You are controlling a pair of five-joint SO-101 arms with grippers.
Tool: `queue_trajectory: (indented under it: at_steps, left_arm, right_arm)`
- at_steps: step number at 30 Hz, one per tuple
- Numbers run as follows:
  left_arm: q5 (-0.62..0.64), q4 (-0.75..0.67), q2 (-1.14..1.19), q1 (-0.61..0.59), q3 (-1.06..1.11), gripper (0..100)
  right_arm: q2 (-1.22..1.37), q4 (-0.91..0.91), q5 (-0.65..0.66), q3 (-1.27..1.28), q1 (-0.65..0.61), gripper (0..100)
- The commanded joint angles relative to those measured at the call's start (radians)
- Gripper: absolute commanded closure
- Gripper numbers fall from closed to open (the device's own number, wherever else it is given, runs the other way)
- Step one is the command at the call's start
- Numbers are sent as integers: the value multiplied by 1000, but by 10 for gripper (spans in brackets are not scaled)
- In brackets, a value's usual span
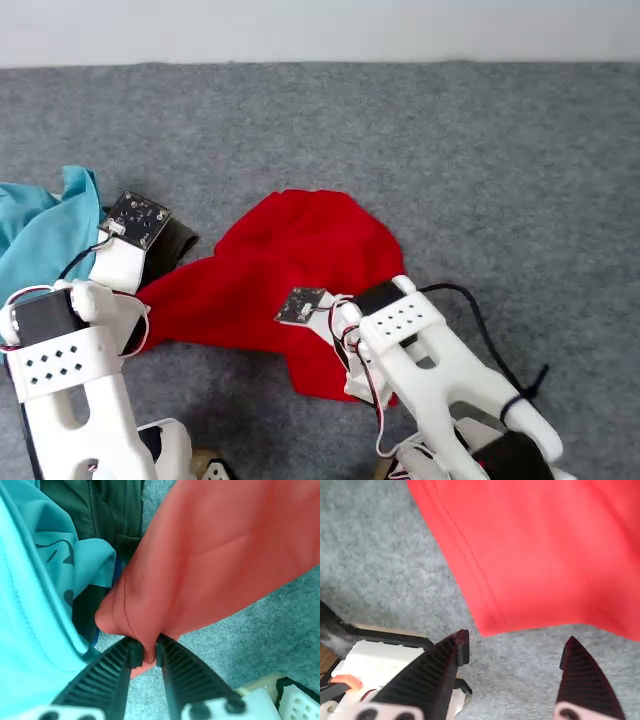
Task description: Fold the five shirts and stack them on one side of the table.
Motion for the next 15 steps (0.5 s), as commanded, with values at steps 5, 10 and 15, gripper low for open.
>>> queue_trajectory:
  at_steps: [5,10,15]
  left_arm:
    - [8,-2,-17,0,-4,985]
    - [8,-2,-17,0,-4,985]
    - [8,-2,-17,0,-4,985]
  right_arm:
    - [85,-16,46,-3,-5,701]
    - [159,-127,54,32,-5,701]
    - [205,-176,51,29,-5,702]
